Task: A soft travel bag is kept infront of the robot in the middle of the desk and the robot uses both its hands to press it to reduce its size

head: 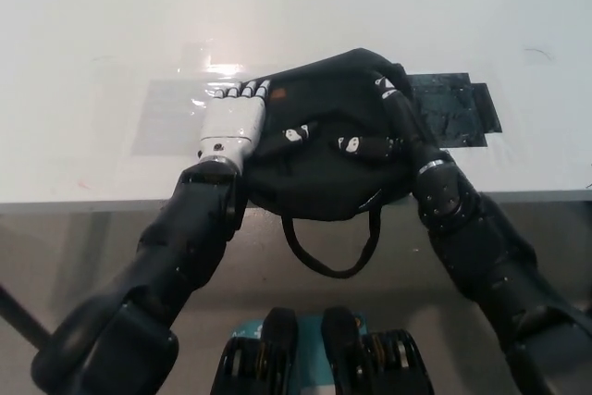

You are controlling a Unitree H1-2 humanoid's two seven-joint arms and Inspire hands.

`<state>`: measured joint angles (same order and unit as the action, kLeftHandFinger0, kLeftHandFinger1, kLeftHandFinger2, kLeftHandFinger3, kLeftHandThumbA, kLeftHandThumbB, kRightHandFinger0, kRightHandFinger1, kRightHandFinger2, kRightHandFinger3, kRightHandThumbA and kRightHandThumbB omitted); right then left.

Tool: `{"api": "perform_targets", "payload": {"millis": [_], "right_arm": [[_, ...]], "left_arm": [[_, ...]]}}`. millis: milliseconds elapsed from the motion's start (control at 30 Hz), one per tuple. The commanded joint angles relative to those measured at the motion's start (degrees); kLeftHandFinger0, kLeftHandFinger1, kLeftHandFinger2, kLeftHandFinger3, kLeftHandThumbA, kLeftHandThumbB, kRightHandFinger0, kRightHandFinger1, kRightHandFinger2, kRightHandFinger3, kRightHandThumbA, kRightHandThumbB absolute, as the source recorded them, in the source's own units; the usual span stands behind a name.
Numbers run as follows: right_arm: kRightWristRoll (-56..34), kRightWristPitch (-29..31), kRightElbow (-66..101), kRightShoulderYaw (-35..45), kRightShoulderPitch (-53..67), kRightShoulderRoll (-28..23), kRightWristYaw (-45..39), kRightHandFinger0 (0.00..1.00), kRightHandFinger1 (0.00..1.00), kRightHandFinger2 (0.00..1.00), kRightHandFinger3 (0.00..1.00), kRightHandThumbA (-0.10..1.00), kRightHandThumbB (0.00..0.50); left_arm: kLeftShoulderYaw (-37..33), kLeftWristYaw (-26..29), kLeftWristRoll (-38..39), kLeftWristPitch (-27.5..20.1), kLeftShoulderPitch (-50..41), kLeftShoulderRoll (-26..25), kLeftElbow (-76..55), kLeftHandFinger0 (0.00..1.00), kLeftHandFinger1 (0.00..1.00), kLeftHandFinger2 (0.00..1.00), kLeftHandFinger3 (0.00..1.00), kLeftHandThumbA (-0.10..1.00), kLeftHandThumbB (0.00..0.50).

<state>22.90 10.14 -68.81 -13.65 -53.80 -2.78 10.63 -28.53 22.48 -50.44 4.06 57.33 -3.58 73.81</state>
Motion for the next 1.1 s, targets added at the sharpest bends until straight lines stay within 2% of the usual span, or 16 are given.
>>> {"api": "perform_targets", "payload": {"millis": [0, 200, 367, 500, 633, 700, 767, 867, 933, 1000, 1033, 1067], "right_arm": [[4.82, -2.05, -8.24, -5.5, 1.16, -0.99, 2.34, 1.0, 1.0, 1.0, 1.0, 1.0, 0.213], [4.32, -2.1, -10.46, -8.8, 0.66, -0.78, 2.99, 1.0, 1.0, 1.0, 1.0, 1.0, 0.216], [2.83, -1.25, -10.43, -8.4, -0.27, -0.89, 3.0, 1.0, 1.0, 1.0, 1.0, 1.0, 0.218], [1.24, 0.81, -8.71, -6.72, -2.21, -1.54, 3.47, 1.0, 1.0, 1.0, 1.0, 1.0, 0.207], [-0.43, 2.42, -4.6, -4.35, -4.63, -2.83, 3.64, 1.0, 1.0, 1.0, 1.0, 1.0, 0.242], [-0.61, 2.07, -2.29, -3.55, -5.32, -3.44, 2.8, 1.0, 1.0, 1.0, 1.0, 1.0, 0.27], [-1.51, 1.69, 3.3, -1.85, -5.92, -4.7, 1.39, 1.0, 1.0, 1.0, 1.0, 1.0, 0.259], [-4.16, -1.07, 13.57, 1.37, -5.53, -6.29, -2.22, 1.0, 1.0, 1.0, 1.0, 1.0, 0.241], [-8.28, -6.41, 24.57, 5.14, -4.88, -7.29, -6.19, 1.0, 1.0, 1.0, 1.0, 1.0, 0.288], [-10.66, -11.06, 33.11, 7.29, -4.64, -8.37, -9.28, 1.0, 1.0, 1.0, 1.0, 1.0, 0.314], [-11.93, -12.93, 36.83, 8.01, -4.51, -9.03, -10.94, 1.0, 1.0, 1.0, 1.0, 1.0, 0.321], [-14.52, -14.13, 41.43, 9.18, -4.78, -10.18, -13.45, 1.0, 1.0, 1.0, 1.0, 1.0, 0.307]], "left_arm": [[-1.46, -2.14, 2.17, -1.07, -5.61, 0.5, 4.07, 1.0, 1.0, 1.0, 1.0, 1.0, 0.242], [-2.46, -2.61, 2.59, -1.2, -5.33, 0.1, 5.14, 1.0, 1.0, 1.0, 1.0, 1.0, 0.228], [-2.99, -2.89, 2.97, -1.14, -4.34, -0.21, 4.56, 1.0, 1.0, 1.0, 1.0, 1.0, 0.236], [-2.58, -1.71, 3.64, -2.1, -2.17, -1.01, 2.91, 1.0, 1.0, 1.0, 1.0, 1.0, 0.22], [-1.79, -0.87, 4.44, -3.41, 1.28, -2.75, -2.88, 1.0, 1.0, 1.0, 1.0, 1.0, 0.247], [-1.73, -0.67, 4.39, -3.79, 2.12, -3.69, -5.9, 1.0, 1.0, 1.0, 1.0, 1.0, 0.244], [-1.04, -2.33, 4.8, -3.03, 3.58, -5.12, -11.15, 1.0, 1.0, 1.0, 1.0, 1.0, 0.24], [0.61, -5.25, 5.78, -1.78, 5.12, -7.08, -19.06, 1.0, 1.0, 1.0, 1.0, 1.0, 0.222], [2.82, -7.29, 7.64, -2.19, 7.24, -8.54, -24.69, 1.0, 1.0, 1.0, 1.0, 1.0, 0.218], [4.52, -9.69, 8.62, -1.22, 8.69, -9.5, -29.59, 1.0, 1.0, 1.0, 1.0, 1.0, 0.209], [5.52, -10.99, 9.43, -0.73, 9.05, -9.85, -32.0, 1.0, 1.0, 1.0, 1.0, 1.0, 0.213], [6.92, -12.74, 10.76, -0.46, 9.96, -10.48, -34.96, 1.0, 1.0, 1.0, 1.0, 1.0, 0.225]]}}
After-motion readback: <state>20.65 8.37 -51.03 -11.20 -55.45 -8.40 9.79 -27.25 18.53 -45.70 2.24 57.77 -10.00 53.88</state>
